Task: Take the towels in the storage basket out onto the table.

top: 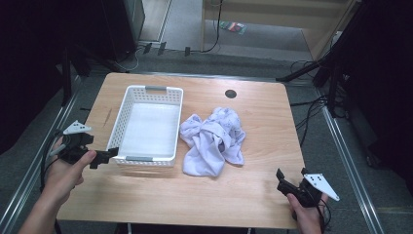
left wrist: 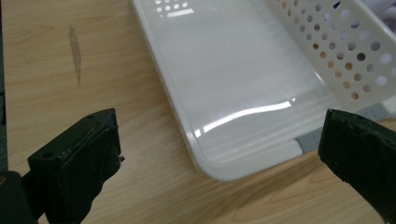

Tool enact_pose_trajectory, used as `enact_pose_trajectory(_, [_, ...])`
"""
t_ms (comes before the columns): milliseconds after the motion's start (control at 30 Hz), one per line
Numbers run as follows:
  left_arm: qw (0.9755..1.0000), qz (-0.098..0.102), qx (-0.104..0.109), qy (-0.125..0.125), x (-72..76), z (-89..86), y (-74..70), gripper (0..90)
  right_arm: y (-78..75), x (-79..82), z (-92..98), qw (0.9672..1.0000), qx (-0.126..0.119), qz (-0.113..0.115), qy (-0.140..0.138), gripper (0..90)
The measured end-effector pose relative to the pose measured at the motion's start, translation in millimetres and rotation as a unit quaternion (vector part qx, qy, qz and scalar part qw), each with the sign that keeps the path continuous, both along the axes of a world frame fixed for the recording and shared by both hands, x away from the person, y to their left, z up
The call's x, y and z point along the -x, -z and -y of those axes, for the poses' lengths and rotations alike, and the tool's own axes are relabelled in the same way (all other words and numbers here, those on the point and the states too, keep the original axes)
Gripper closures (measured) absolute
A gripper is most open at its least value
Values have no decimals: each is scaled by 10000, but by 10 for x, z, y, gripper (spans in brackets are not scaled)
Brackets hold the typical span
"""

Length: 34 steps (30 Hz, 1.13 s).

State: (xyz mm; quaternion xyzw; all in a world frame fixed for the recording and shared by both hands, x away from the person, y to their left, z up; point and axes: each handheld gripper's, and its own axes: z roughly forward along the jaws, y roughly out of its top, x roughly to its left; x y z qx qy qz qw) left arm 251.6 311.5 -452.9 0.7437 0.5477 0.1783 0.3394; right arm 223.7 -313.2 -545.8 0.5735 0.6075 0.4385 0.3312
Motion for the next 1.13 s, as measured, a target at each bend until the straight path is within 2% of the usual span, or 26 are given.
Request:
enact_pose_trajectory(33, [10000,33,17,-35,27,-10,24,0,0,-1,0,10000,9,4,-1,79])
enact_pose_trajectory(167, [9984,294,473,23,193,-93,141,0,0,-1,0,10000,9,-10,4,79])
enact_pose_trajectory(200, [9984,294,473,23,193,-93,141,0,1,-1,0,10000,2,-10,8,79])
enact_pose_trajectory(233, [9978,473,460,59,272,-124,209,0,0,-1,1,10000,2,-16,10,79])
enact_pose_trajectory(300, [9971,591,476,25,335,-153,283,0,0,-1,0,10000,3,-18,12,79])
enact_pose_trajectory(433, [9957,764,464,-250,421,-289,510,0,0,-4,-1,10000,-2,-33,22,79])
enact_pose_trajectory(467, [9954,775,470,-324,430,-316,556,0,0,-4,0,10000,0,-34,18,79])
enact_pose_trajectory(533, [9940,705,655,-523,443,-397,695,0,0,-5,-2,10000,-1,-39,24,79])
enact_pose_trajectory(567, [9940,705,655,-523,443,-397,695,0,0,-6,-3,10000,6,-41,28,79])
enact_pose_trajectory(600, [9941,642,551,-678,432,-433,801,0,1,-6,-3,10000,22,-53,20,79])
enact_pose_trajectory(733, [9922,689,338,-984,408,-501,919,0,1,-17,-7,9999,49,-106,22,79])
enact_pose_trajectory(767, [9913,677,382,-1060,400,-516,923,0,0,-19,-8,9999,50,-122,27,78])
enact_pose_trajectory(800, [9892,730,505,-1165,399,-547,919,0,1,-20,-7,9999,44,-124,29,79])
enact_pose_trajectory(867, [9861,815,605,-1312,400,-573,926,0,2,-20,1,9999,39,-129,40,78])
enact_pose_trajectory(933, [9856,777,671,-1340,397,-599,939,0,2,-26,11,9998,19,-163,66,83])
enact_pose_trajectory(1000, [9849,795,648,-1396,402,-604,946,0,4,-48,15,9995,19,-283,146,117])
enact_pose_trajectory(1067, [9855,752,589,-1403,388,-585,955,0,2,-48,25,9996,-29,-294,45,130])
enact_pose_trajectory(1133, [9864,712,480,-1401,375,-562,962,0,-5,-65,16,9992,89,-387,46,128])
